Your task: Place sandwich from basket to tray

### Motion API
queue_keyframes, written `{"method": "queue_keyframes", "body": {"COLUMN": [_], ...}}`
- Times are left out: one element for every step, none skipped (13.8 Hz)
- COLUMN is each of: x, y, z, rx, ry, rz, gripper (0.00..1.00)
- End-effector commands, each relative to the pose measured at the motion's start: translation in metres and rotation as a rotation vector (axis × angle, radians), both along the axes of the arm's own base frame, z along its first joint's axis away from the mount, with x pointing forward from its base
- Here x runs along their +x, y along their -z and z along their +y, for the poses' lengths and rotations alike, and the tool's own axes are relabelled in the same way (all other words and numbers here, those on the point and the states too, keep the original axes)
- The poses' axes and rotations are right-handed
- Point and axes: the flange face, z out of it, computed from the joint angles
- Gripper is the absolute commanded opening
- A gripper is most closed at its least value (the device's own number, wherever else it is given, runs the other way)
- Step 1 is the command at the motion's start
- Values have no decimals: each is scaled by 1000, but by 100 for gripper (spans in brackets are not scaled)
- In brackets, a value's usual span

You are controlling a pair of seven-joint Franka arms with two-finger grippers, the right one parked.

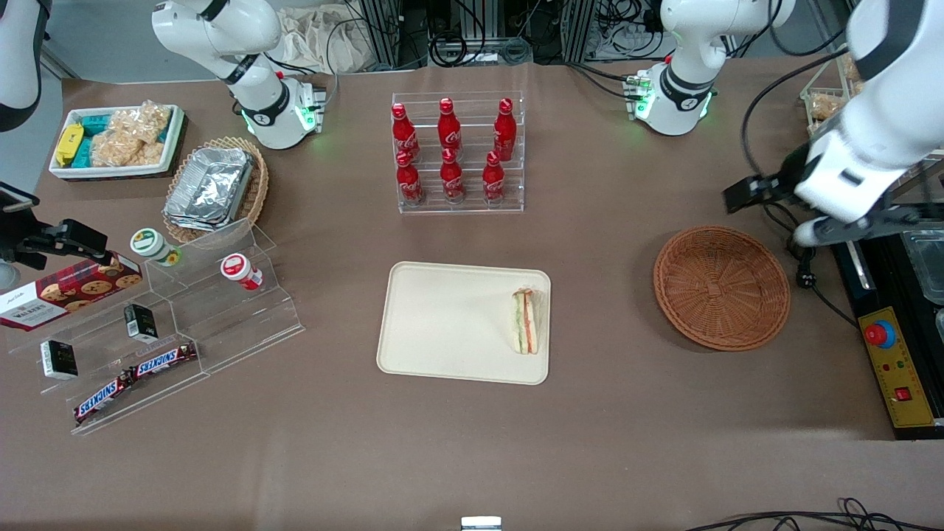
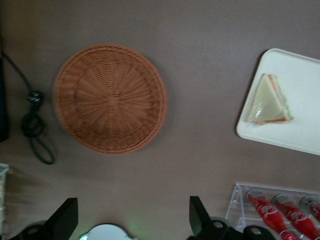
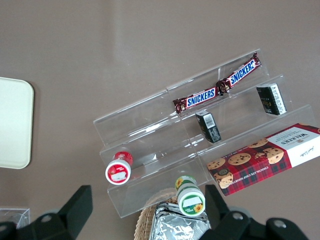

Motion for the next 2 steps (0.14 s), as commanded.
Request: {"method": "queue_keyframes", "body": {"x": [1, 2], "y": [1, 0], "z": [-2, -3], "rx": [24, 23], "ry": [26, 9], "rz": [8, 5], "gripper": [100, 100]}}
